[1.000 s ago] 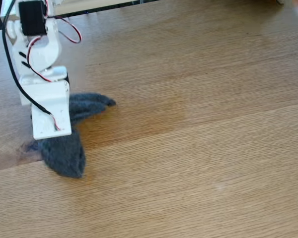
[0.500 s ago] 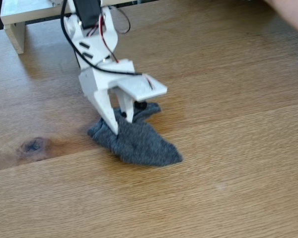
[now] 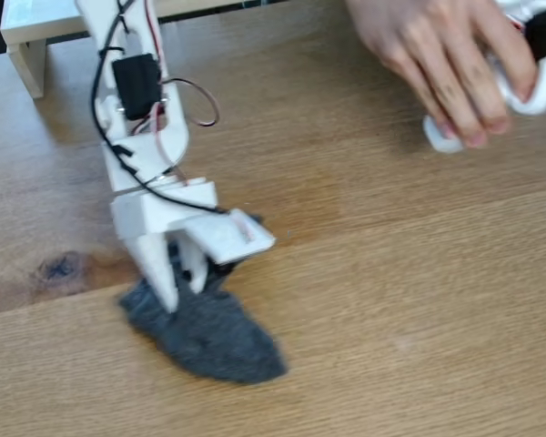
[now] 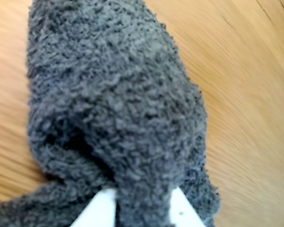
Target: Clean the area in front of the robot
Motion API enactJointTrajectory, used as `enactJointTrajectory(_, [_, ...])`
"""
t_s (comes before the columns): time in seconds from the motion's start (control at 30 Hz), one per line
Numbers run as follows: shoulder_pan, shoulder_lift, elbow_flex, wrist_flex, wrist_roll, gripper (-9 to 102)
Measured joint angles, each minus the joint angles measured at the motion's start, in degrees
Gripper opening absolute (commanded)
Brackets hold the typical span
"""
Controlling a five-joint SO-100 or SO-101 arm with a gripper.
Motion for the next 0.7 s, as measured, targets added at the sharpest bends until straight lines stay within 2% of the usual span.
enactJointTrajectory(0.17, [7.7,5.1,-0.8,15.3,1.8,0])
enactJointTrajectory(0.37, [8.2,18.1,4.5,33.5,11.7,0])
enactJointTrajectory(0.57, [3.3,35.2,8.4,37.4,27.2,0])
enactJointTrajectory(0.7, [7.1,47.1,14.9,41.0,31.2,0])
